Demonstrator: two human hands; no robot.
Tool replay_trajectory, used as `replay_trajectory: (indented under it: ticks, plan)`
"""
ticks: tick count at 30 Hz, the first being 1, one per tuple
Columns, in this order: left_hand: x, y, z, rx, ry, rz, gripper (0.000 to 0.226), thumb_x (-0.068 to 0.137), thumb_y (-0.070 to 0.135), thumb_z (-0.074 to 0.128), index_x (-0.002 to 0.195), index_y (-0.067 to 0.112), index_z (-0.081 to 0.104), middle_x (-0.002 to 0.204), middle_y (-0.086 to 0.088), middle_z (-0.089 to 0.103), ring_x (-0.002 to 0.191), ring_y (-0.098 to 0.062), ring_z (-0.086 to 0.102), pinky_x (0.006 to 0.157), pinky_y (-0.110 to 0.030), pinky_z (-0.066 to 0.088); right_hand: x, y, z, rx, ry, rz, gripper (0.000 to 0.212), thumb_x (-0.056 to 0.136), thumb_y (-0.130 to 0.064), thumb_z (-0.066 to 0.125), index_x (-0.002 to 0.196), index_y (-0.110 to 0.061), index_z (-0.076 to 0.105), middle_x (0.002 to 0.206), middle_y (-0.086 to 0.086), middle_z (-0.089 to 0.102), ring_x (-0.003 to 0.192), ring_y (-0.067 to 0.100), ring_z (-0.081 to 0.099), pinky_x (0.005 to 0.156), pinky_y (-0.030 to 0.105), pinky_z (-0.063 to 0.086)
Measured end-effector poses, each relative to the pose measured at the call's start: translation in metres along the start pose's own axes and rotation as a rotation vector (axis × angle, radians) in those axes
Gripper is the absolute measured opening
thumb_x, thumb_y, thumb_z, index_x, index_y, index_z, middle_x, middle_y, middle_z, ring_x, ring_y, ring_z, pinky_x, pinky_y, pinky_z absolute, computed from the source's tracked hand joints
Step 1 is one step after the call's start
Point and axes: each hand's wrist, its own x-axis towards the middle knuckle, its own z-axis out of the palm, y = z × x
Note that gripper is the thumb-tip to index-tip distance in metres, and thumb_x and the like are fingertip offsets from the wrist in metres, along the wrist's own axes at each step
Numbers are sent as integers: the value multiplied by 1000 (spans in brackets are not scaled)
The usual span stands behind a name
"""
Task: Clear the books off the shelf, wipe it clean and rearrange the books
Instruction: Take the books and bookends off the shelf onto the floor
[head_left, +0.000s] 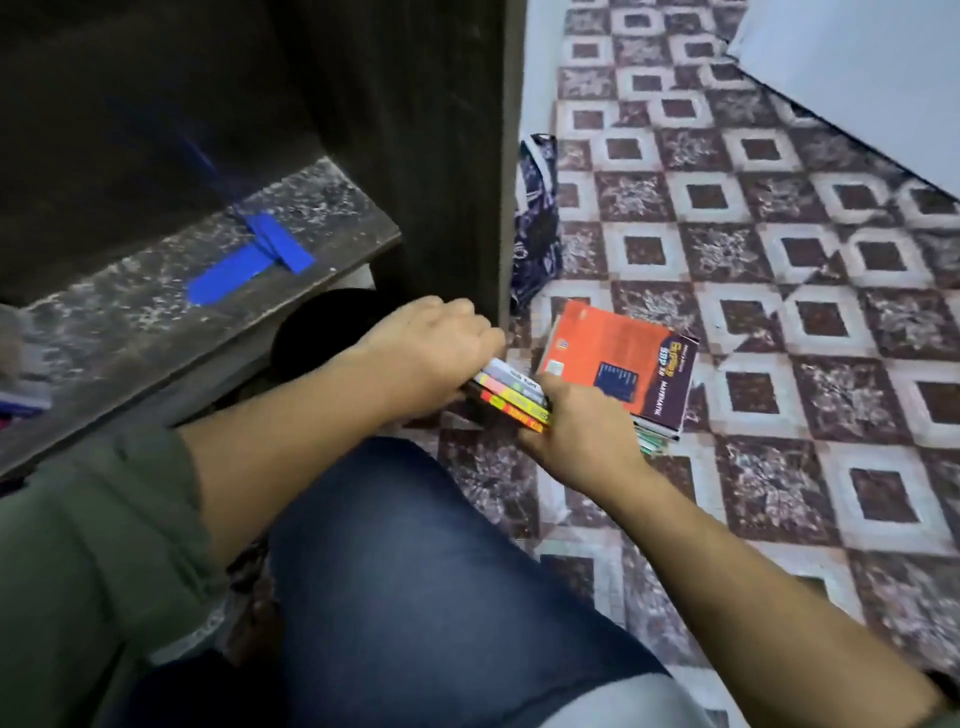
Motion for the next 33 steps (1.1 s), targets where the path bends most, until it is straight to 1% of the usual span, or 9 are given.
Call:
replay_trajectory:
  ticks: [3,5,8,11,13,16,20,29,33]
  plan:
    - [38,10,18,180,302,242,13,87,16,47,91,12,59,88,-7,59,90,-30,57,87,-42,45,-6,54,32,-32,-83,119,44,83,-52,62,115,-24,50,101,5,67,94,32,63,70,36,48]
    - [65,15,34,291,391,246,29,93,-1,35,80,10,59,78,-9,58,80,-31,58,88,-44,47,-4,83,48,-81,-125,171,44,86,-51,60,119,-25,48,104,4,66,97,31,63,70,35,48]
    - [105,17,51,387,256,206,24,88,-2,43,77,9,62,75,-8,60,77,-28,59,83,-42,49,7,119,66,-143,-86,209,37,89,-43,58,121,-29,49,107,0,66,98,28,63,70,33,45]
    - [132,22,70,464,-161,117,21,97,10,41,110,11,58,112,-10,62,104,-28,56,92,-43,41,31,145,80,-162,31,218,35,87,-30,61,121,-31,54,105,-1,68,97,27,62,69,34,40]
    - [143,27,77,491,-296,62,24,98,7,42,113,17,58,116,-5,61,103,-22,55,91,-39,36,49,158,87,-140,110,210,40,81,-26,67,120,-29,58,102,0,69,92,29,63,70,36,41]
    - [152,31,92,401,-321,39,30,96,0,42,106,21,61,103,5,64,100,-17,56,80,-34,28,77,169,88,-173,253,225,51,71,-21,77,120,-23,62,104,4,71,92,31,65,74,39,44]
    - [154,33,106,454,-284,40,30,92,-6,38,106,11,59,103,-2,62,98,-22,58,79,-39,39,98,172,89,-158,327,223,61,65,-19,83,122,-18,63,110,8,71,96,32,66,79,42,45]
    - [154,36,110,359,-286,-18,29,94,-2,35,110,12,56,110,-2,62,104,-22,57,80,-33,31,45,149,189,-152,3,184,59,71,-27,81,126,-21,62,111,1,71,89,26,67,74,40,49]
    - [152,37,108,351,-283,-31,26,92,-3,37,75,17,39,76,4,42,80,-17,46,76,-30,27,38,153,230,-253,14,115,72,59,-11,85,127,-21,63,128,-1,64,91,26,65,65,36,43]
